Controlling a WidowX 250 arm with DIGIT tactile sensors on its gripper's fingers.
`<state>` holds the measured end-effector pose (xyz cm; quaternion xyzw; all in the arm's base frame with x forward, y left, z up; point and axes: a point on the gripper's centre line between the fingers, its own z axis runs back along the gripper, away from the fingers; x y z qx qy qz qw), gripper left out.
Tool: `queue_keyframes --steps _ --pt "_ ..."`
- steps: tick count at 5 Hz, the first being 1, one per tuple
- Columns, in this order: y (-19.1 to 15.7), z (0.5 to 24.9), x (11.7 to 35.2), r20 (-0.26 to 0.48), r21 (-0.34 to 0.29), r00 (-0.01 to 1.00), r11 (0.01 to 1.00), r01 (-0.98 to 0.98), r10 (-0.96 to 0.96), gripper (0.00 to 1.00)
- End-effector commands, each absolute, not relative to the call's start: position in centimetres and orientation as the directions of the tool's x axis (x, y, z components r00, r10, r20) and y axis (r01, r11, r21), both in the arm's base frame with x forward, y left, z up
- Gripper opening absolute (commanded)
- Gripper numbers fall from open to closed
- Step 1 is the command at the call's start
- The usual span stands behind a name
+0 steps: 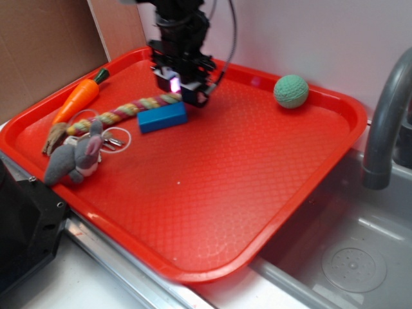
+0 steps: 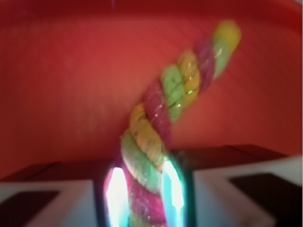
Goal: Grab the multicolored rope.
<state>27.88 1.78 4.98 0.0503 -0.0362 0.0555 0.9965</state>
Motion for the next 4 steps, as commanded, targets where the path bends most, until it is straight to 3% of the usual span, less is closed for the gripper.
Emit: queue_keyframes --steps 1,2,3,4 --pt "0.6 14.8 22.6 0.093 0.057 0.991 0.994 -0.097 0.092 0.0" --pt "-2.0 19.8 20.1 0.061 0.135 0.991 0.983 -0.125 0.117 0.0" --pt "-3.4 25.0 19.5 0.045 0.072 0.998 0.996 -0.051 0.048 0.0" --pt "-3.2 24.6 18.6 0.035 0.109 0.991 0.985 -0.132 0.129 0.01"
